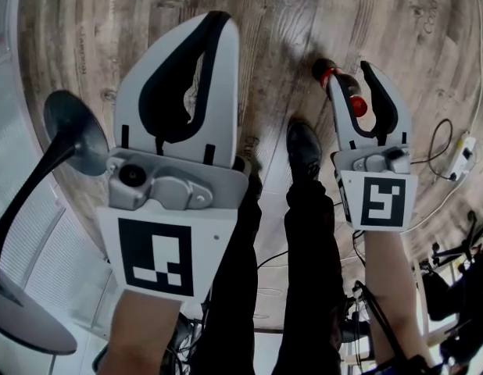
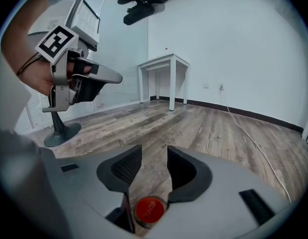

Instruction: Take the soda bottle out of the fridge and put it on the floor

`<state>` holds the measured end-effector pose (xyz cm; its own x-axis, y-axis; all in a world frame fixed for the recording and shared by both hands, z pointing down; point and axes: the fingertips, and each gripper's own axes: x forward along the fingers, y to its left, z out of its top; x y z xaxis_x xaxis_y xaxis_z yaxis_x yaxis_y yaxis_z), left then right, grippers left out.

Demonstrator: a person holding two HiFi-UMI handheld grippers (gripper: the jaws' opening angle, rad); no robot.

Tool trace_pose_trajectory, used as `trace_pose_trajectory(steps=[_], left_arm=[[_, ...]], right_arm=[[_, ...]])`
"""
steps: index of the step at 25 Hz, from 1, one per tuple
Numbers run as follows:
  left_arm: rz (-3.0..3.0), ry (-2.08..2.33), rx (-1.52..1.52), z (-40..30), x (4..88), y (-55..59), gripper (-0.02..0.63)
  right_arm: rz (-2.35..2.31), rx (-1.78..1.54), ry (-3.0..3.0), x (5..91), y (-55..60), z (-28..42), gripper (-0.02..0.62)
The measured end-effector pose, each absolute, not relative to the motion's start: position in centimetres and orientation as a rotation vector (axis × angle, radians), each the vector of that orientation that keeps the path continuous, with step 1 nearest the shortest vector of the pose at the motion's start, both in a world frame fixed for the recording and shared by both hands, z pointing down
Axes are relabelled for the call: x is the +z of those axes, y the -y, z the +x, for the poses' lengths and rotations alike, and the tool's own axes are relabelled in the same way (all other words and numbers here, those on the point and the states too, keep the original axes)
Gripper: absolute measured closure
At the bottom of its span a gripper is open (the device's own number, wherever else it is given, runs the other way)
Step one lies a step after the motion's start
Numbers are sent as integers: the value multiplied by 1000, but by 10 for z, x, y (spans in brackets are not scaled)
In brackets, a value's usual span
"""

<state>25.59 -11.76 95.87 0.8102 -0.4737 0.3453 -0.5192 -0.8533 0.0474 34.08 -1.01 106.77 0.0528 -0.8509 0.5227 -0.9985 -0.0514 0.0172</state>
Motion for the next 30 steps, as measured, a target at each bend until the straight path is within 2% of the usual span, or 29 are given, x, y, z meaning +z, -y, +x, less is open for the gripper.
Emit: trace_pose_trajectory(steps=[11, 14, 24, 30], left_arm=[[2877, 868, 394, 261, 874, 141, 589], [2886, 913, 345, 265, 837, 153, 589], [2954, 1014, 160, 273, 667, 176, 589], [2982, 1099, 131, 251, 558, 189, 589]], right_arm=[[2045, 431, 1900, 956, 46, 361, 434], [2066, 362, 1916, 911, 64, 369, 462], [2222, 37, 1942, 713, 119, 382, 560], [2250, -21, 1939, 597, 131, 364, 581]])
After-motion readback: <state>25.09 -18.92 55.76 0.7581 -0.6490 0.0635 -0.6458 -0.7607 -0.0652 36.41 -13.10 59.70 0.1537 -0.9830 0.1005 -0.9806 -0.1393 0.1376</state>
